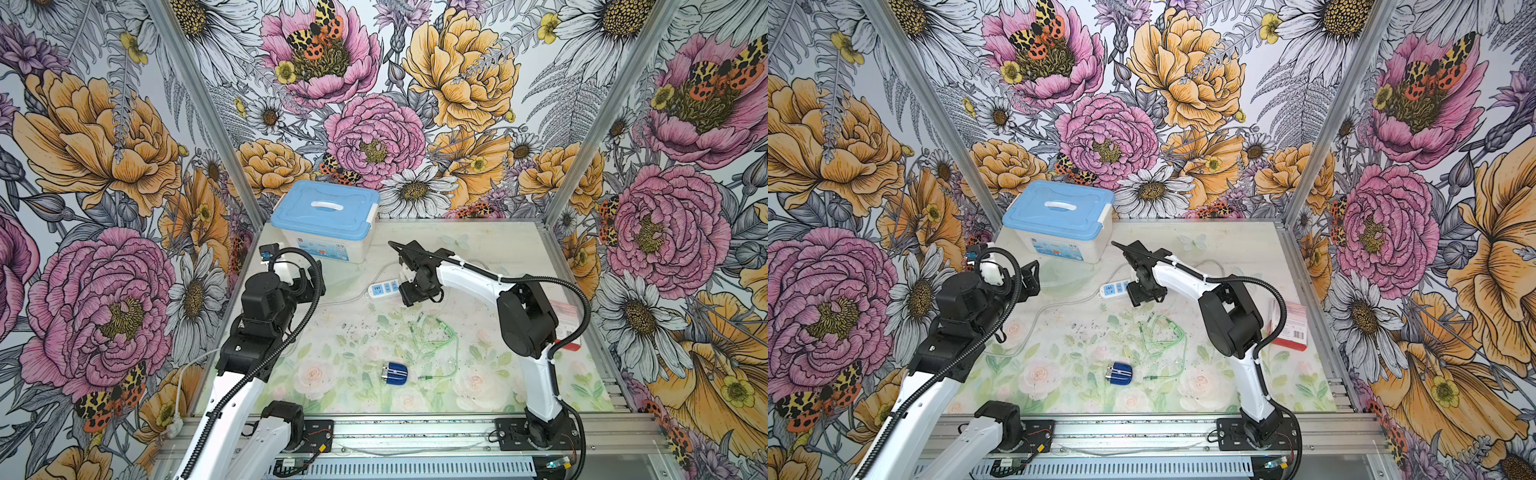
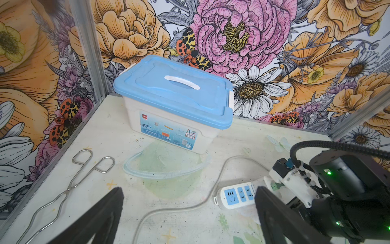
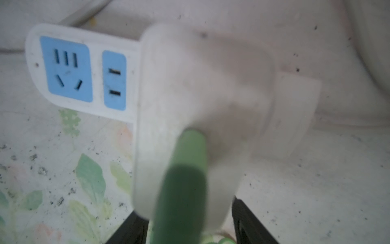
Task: Charge the electric shaver
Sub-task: Insert the plug into the socket, then pick up the charging cable from the center of the board.
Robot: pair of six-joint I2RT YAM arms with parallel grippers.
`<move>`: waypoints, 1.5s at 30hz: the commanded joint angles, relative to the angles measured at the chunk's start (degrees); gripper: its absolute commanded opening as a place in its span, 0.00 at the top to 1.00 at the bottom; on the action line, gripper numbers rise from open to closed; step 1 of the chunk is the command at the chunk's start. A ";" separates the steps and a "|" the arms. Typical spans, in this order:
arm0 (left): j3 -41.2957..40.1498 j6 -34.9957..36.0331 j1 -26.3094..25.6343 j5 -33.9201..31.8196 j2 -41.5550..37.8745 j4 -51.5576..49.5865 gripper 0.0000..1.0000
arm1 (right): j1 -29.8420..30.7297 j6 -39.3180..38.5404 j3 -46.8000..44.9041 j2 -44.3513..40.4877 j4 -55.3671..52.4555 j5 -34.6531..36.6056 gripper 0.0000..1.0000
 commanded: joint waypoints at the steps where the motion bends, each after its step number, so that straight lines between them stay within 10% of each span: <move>1: 1.30 1.53 0.70 1.05 -0.82 -1.23 0.01 | -0.23 -3.34 -0.43 -4.67 -3.18 -9.51 0.36; 15: 0.94 2.91 0.71 6.81 -2.41 -4.58 0.01 | -2.08 -13.78 2.46 -8.50 -3.28 -41.13 0.41; 28: 2.21 3.33 0.84 13.45 2.40 -9.86 0.01 | 2.61 -21.23 -8.45 -18.96 -3.64 -47.06 0.44; 31: 2.19 4.15 0.66 13.31 2.57 -10.50 0.01 | 4.59 -20.18 -10.59 -23.59 -3.76 -38.26 0.46; 35: 2.18 3.22 0.38 13.28 2.99 -10.36 0.01 | 11.42 -17.00 -13.99 -29.19 -7.90 -7.62 0.54; 45: 2.02 2.20 -7.29 11.49 6.71 -7.14 0.01 | 17.85 -2.34 -33.76 -33.08 -3.32 0.96 0.48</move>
